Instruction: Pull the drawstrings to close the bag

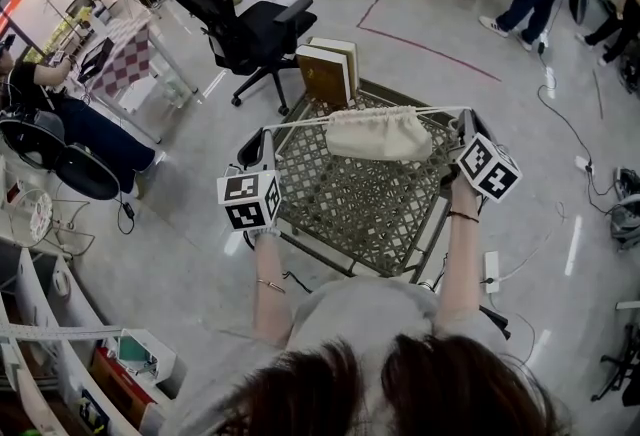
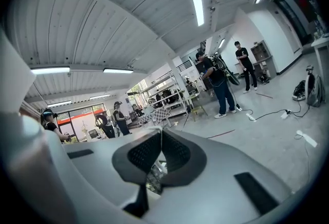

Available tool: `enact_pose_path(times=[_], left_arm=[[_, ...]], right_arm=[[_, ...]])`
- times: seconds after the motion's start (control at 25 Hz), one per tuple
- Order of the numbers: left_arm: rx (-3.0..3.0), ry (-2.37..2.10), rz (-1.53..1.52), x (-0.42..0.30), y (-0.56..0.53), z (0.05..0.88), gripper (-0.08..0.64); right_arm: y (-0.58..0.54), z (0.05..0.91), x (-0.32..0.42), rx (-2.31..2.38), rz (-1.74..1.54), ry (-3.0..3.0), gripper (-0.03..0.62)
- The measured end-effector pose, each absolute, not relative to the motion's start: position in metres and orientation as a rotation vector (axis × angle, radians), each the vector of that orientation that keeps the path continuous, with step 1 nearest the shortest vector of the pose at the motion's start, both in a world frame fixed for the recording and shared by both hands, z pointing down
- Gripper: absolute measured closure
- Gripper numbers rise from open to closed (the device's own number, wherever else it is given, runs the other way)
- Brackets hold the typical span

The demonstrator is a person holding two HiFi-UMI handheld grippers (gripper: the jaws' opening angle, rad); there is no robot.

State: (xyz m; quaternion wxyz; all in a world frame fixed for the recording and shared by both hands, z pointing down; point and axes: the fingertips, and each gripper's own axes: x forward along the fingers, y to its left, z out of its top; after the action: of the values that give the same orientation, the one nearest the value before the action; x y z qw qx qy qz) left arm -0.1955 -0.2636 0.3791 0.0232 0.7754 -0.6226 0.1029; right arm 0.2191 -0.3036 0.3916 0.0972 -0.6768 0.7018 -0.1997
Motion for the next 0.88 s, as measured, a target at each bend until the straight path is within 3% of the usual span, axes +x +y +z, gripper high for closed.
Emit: enact_pose_path(times=[0.88], left_arm=[[2.446, -1.92, 0.302, -0.194, -0.259, 0.372, 0.534]], right_arm=[[-0.297, 0.391, 0.239, -1.98, -0.639, 1.927, 0.568]])
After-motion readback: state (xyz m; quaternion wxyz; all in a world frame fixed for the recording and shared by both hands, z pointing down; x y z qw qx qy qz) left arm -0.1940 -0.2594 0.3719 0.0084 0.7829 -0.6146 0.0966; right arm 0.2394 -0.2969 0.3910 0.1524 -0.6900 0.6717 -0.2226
